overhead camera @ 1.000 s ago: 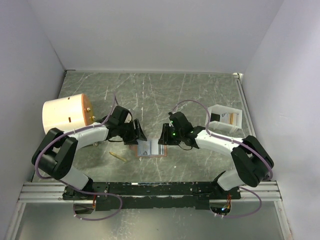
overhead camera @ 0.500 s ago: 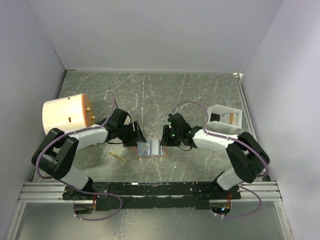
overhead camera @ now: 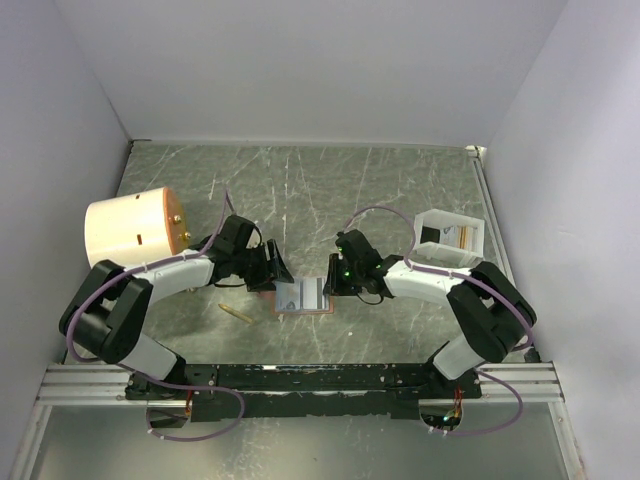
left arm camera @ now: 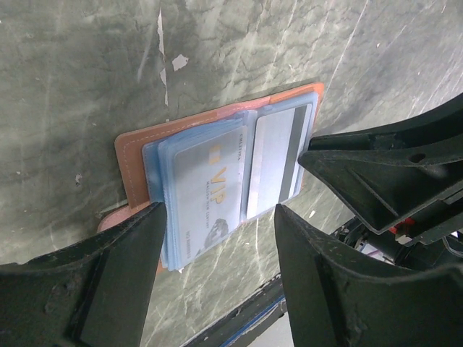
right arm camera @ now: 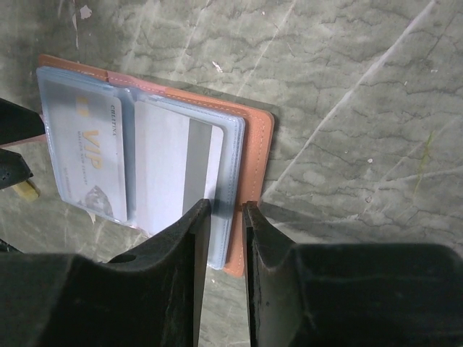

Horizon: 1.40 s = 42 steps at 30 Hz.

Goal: Put the credit cards into the card holder
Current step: Turn over the card slot in the card holder.

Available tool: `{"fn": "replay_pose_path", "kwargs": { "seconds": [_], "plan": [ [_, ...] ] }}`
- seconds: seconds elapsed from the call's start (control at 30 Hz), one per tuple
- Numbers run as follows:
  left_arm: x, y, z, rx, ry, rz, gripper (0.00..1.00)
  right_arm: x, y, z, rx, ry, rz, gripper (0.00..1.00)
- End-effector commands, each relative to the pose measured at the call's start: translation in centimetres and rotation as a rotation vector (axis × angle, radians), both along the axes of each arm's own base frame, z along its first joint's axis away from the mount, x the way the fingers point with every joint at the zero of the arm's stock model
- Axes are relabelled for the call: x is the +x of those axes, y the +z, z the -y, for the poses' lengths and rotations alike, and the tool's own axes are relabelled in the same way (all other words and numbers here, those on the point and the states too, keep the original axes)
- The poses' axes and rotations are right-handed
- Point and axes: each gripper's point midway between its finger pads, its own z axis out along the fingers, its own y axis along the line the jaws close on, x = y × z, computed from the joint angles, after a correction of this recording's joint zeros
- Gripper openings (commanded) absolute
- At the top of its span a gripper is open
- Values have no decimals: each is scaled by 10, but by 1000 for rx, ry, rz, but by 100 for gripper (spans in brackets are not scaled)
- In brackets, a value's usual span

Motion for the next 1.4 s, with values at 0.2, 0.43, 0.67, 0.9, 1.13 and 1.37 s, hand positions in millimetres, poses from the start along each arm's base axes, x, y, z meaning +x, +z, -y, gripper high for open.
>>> {"fn": "replay_pose_path", "kwargs": {
  "seconds": [0.2,0.43,0.67,0.9,1.13,1.37],
  "plan": [
    [1,0,5,-45,-8,5,71,-3,-4,1,2,4,4,24],
    [1,6,13,-95,-27,12,72,-6,-9,2,2,8,-5,24],
    [-2,17,22,-169,-52,17,71,-6,-10,0,8,9,-12,23],
    [-3,37,36,-275,-77,20,71,-5,-8,1,0,9,-5,24],
    [-6,54,50,-340,-107,28,71,4,4,4,-18,-9,37,30],
    [-3,57,58,-334,-119,35,71,8,17,16,-43,-48,91,33]
  ]
}}
